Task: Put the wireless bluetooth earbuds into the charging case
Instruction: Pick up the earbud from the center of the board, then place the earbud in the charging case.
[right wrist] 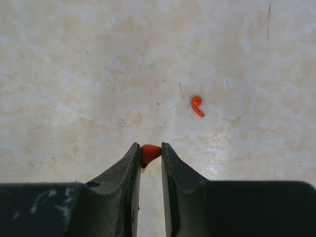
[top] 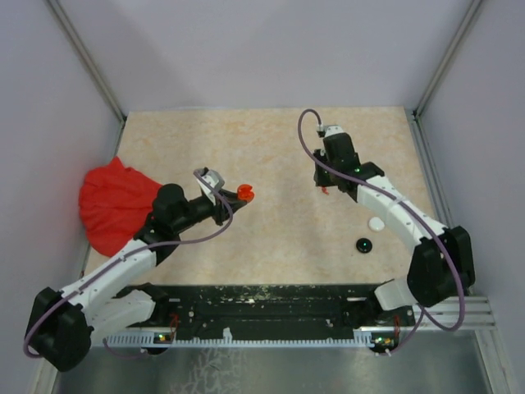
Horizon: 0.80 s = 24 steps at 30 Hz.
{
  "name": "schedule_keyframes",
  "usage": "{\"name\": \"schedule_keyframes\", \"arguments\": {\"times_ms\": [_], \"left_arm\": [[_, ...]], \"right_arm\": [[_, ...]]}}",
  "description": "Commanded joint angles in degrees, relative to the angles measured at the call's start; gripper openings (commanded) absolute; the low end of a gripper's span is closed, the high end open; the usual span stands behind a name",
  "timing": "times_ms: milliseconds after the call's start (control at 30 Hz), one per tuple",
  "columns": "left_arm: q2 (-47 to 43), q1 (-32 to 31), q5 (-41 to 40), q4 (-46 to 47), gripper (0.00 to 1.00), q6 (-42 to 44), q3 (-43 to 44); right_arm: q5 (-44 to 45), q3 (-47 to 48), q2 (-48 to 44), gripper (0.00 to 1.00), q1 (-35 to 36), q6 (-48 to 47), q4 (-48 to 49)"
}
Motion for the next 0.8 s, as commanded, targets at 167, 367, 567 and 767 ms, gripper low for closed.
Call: {"name": "schedule_keyframes", "arguments": {"times_ms": [167,367,567,767], "left_arm": [[8.7,0.3,4.8,28.6,0.01,-3.5,-5.0],[17.7,0.2,9.0,43.9,0.01,-6.0,-4.9],[24.9,-0.1,11.3,56.9,0.01,-9.0,-4.6],[26.2,-0.7,12.5,56.6,0.01,-9.2,-3.0]], "right_arm": [[-3.2,-6.8,-15.9,0.16,6.1,0.3,17.4],[-4.6,-8.6,-20.5,0.16,10.4,-2.3,21.3],[-3.2,-11.6,-23.5,0.16,17.7,-6.4,26.0],[-1.6,-13.4,-24.2,0.16,22.1,-9.6,30.1]]}}
